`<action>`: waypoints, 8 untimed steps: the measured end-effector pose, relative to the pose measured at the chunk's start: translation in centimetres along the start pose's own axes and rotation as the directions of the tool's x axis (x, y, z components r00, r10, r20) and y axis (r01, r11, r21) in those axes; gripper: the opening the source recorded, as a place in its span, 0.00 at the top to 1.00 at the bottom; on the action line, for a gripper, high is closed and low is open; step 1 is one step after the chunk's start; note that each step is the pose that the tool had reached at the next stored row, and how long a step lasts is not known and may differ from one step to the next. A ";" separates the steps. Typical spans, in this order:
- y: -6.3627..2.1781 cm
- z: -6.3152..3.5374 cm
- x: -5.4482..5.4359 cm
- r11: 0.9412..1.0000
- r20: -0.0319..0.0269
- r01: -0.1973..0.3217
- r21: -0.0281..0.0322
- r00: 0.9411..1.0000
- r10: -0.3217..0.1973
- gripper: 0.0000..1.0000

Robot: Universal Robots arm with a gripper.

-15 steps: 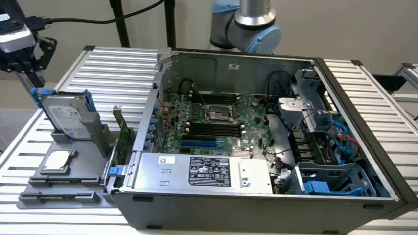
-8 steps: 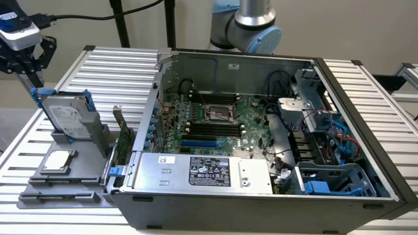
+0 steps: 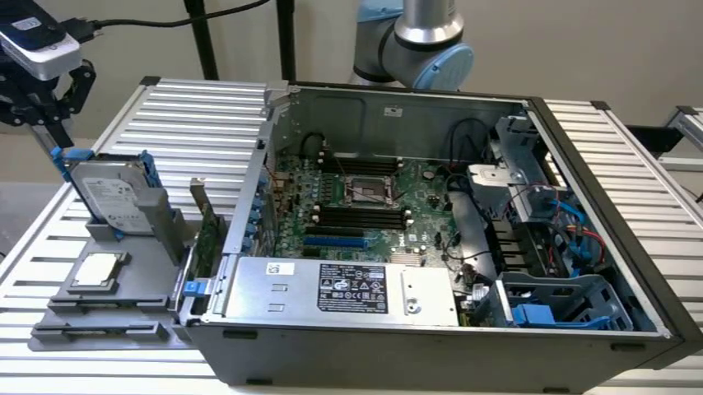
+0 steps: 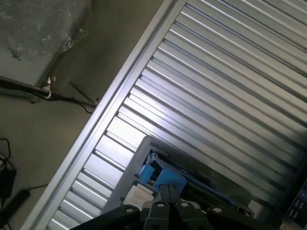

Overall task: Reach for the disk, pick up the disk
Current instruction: 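Pick up the disk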

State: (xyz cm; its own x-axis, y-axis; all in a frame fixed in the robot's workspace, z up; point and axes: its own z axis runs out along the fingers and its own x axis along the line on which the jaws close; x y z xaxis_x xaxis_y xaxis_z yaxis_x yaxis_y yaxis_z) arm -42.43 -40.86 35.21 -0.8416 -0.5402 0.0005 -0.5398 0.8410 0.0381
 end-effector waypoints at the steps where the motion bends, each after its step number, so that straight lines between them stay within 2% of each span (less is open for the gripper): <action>1: 0.00 0.01 0.0 1.000 -0.001 0.018 0.000 1.000 -0.018 0.89; 5: 0.00 0.04 0.0 0.996 -0.003 0.091 0.000 0.996 -0.091 0.89; 8: -0.01 0.04 0.0 0.990 -0.006 0.144 0.000 0.990 -0.144 0.89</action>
State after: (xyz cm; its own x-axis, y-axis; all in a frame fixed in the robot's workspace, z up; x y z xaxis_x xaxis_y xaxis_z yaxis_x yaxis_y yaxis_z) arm -42.43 -40.87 35.17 -0.7547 -0.6560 0.0005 -0.6555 0.7542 0.0381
